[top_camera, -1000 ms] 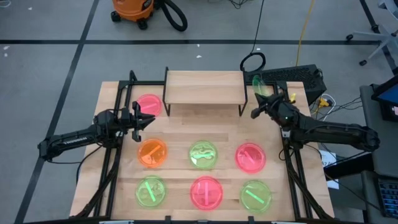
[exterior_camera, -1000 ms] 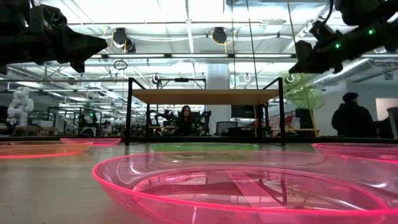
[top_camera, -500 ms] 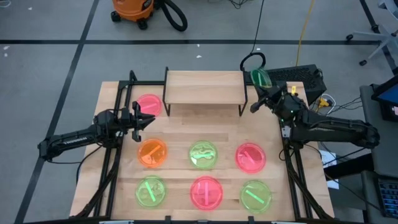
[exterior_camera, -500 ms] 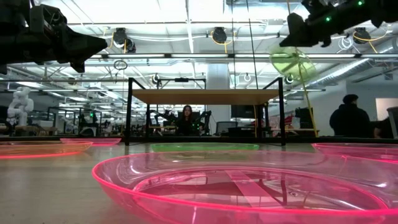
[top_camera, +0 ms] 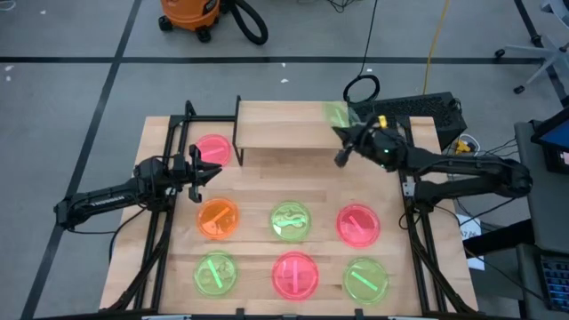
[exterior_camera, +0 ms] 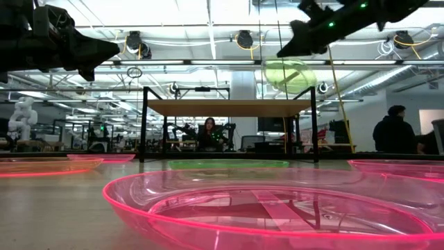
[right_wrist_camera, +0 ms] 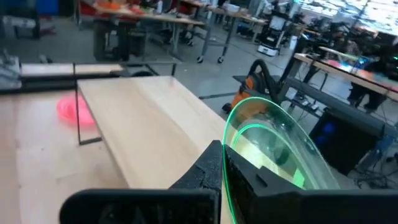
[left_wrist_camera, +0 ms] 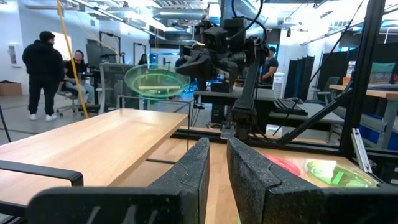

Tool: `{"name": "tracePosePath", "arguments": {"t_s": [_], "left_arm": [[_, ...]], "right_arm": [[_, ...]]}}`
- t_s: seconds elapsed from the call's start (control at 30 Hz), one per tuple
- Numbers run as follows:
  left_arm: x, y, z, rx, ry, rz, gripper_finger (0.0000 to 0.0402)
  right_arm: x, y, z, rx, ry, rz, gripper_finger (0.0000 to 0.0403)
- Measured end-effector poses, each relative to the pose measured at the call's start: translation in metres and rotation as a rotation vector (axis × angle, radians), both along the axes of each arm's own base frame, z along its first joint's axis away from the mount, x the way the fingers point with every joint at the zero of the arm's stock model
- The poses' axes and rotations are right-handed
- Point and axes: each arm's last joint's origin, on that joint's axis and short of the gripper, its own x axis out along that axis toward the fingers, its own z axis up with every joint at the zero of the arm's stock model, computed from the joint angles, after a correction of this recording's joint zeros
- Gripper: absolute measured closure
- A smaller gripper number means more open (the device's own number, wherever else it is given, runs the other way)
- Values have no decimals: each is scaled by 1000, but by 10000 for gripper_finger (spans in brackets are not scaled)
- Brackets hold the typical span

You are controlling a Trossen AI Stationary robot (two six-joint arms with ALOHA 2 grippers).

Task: Place and stack plates onto a shelf
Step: Put the green plate on the shelf

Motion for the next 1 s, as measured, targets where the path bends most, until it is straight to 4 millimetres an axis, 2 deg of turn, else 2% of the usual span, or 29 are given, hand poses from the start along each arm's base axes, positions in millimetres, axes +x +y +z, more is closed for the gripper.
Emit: {"name": "tracePosePath", "arguments": {"t_s": [0.23, 0.47, 0.73, 1.0], "left_arm": [[0, 0, 0, 0, 0, 0, 339], [0, 0, 0, 0, 0, 0, 339], [0, 0, 0, 0, 0, 0, 339], [0, 0, 0, 0, 0, 0, 339]], "right_arm": [[33, -10, -2, -67, 124, 21, 403], [53, -16, -28, -54, 228, 36, 403], [66, -19, -51, -22, 295, 58, 403], [71, -21, -63, -8, 325, 51, 403]]}}
